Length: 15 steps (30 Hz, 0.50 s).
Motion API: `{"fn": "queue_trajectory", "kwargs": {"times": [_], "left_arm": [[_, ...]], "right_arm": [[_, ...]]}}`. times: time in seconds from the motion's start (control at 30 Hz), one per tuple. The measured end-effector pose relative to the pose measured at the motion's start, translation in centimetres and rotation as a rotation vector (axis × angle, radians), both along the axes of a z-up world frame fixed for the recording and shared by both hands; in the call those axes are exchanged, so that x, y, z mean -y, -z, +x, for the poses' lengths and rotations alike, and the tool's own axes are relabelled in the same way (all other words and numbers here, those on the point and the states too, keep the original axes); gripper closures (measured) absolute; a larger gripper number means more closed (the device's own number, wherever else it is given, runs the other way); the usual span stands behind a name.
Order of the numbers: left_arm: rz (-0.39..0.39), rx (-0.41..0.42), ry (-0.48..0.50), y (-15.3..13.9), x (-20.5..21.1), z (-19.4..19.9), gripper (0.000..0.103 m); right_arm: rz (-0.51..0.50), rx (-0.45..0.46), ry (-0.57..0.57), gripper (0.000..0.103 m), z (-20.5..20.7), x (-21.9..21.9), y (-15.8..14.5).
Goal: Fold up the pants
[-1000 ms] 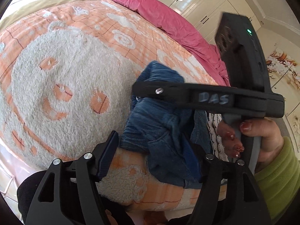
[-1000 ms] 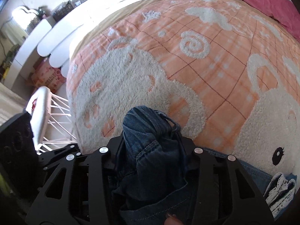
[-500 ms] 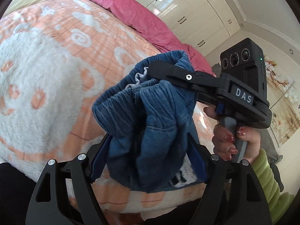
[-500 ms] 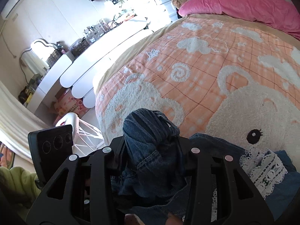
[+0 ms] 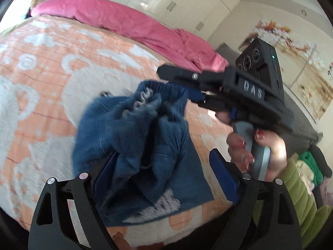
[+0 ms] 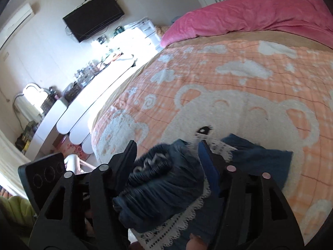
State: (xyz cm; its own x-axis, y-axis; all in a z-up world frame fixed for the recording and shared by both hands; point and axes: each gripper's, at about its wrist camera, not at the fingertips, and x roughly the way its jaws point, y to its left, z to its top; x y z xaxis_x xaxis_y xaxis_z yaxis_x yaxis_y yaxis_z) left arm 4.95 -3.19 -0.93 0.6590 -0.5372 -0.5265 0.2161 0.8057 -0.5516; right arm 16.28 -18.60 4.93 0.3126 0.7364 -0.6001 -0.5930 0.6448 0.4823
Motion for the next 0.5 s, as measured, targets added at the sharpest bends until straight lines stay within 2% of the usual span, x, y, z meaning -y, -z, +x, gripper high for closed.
{"fn": "queue_trajectory", "kwargs": {"times": [0.13,0.2,0.27,0.33,0.37,0.43,0.5], "left_arm": [[-0.037,0.019,0.1,0.5,0.8,-0.3,0.017],[-0.042,0.045,0.085,0.1,-0.1,-0.8,0.017],[-0.036,0.074,0.027,-0.7,-1.7,-1.1,0.017],[0.044,0.079,-0.042,-1.6,-2.3,-1.8,0.018],[0.111,0.073,-0.081,-1.7,-2.4,-1.6,0.017],[0.177,0.054,-0.117,-1.7,-2.4,-1.5,0.018],[0.209,0.017,-0.143,-1.1,-2.4,-0.7,0.018]], "right_arm": [[-0.039,-0.005,0.135,0.042,-1.0,4.4,2.1],[-0.046,0.009,0.182,0.042,-2.2,6.0,3.0],[-0.039,0.008,0.196,0.041,-3.0,6.5,3.3],[-0.043,0.008,0.179,0.04,-3.3,5.9,3.2],[-0.054,0.02,0.167,0.04,-3.7,5.2,2.9],[-0.107,0.071,0.14,0.04,-4.0,3.6,2.4],[-0.172,0.094,0.142,0.04,-4.2,3.2,2.6]]}}
